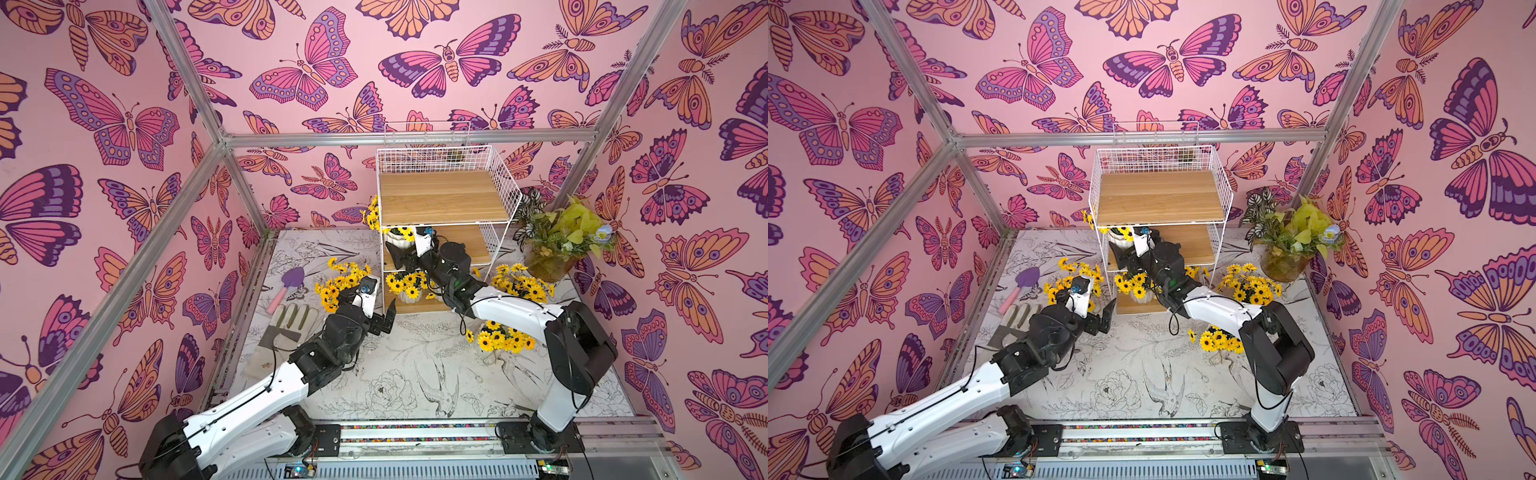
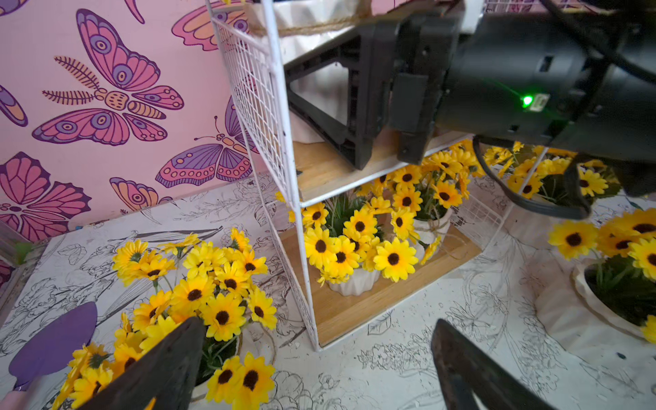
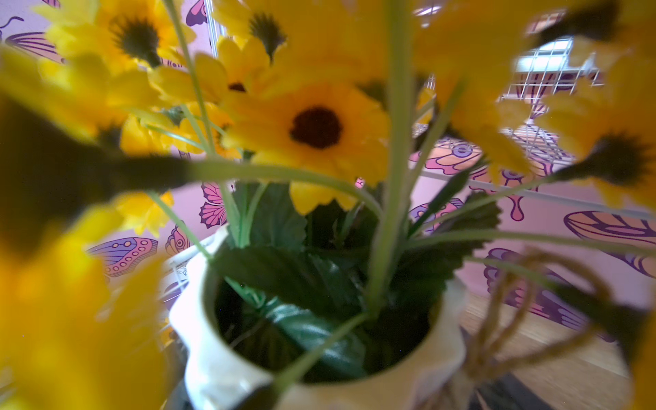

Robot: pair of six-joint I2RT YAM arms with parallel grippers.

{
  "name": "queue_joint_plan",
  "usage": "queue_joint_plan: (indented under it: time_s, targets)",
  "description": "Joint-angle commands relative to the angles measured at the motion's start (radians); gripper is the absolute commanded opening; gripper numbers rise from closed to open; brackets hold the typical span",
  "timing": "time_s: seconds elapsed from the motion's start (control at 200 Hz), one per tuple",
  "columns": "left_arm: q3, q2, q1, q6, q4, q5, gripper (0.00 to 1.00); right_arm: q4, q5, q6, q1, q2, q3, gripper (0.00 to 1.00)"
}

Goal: Take the sunflower pots off the shelves
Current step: Pick up the sunflower pot from the shelf.

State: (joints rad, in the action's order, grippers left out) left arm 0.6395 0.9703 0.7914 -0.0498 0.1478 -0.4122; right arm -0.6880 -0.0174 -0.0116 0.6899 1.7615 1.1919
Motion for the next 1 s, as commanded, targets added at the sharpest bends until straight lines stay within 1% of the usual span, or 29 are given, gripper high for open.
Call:
queue_joint_plan:
  time_s: [0.0,0.085,0.165,0.245,0.27,0.285,0.35,0.476,0.581,0.726,0.796,0.996]
  targets:
    - [0.020,0.065,-0.027,0.014,0.097,0.003,1.00,0.229,-0.003,-0.021,0.014,0.034,0.015,0.50]
    - [0.037,0.146,-0.048,0.012,0.149,0.030,1.00,0.197,-0.052,-0.003,0.022,0.052,-0.006,0.50]
    - [0.071,0.230,-0.062,0.012,0.184,0.021,1.00,0.186,-0.133,0.029,0.035,0.072,-0.018,0.50]
    - [0.100,0.288,-0.073,0.011,0.219,0.020,1.00,0.147,-0.185,0.043,0.036,0.082,-0.047,0.50]
    - [0.104,0.292,-0.075,0.012,0.240,0.016,1.00,0.122,-0.192,0.044,0.036,0.084,-0.061,0.50]
    - [0.105,0.326,-0.078,0.012,0.250,0.014,1.00,0.108,-0.193,0.047,0.036,0.084,-0.071,0.50]
    - [0.113,0.365,-0.090,0.001,0.294,0.008,1.00,0.016,-0.200,0.055,0.036,0.102,-0.108,0.51]
    - [0.138,0.434,-0.115,-0.031,0.318,0.013,1.00,-0.108,-0.235,0.040,0.036,0.168,-0.134,0.51]
    - [0.161,0.479,-0.121,-0.027,0.337,0.002,1.00,-0.172,-0.242,0.005,0.038,0.193,-0.155,0.51]
    - [0.187,0.517,-0.130,-0.022,0.330,-0.020,1.00,-0.219,-0.238,-0.010,0.041,0.144,-0.213,0.51]
    - [0.192,0.525,-0.136,-0.028,0.337,-0.023,1.00,-0.206,-0.219,0.001,0.041,0.114,-0.228,0.51]
    - [0.201,0.530,-0.144,-0.038,0.346,-0.017,1.00,-0.077,-0.118,0.045,0.040,0.017,-0.235,0.52]
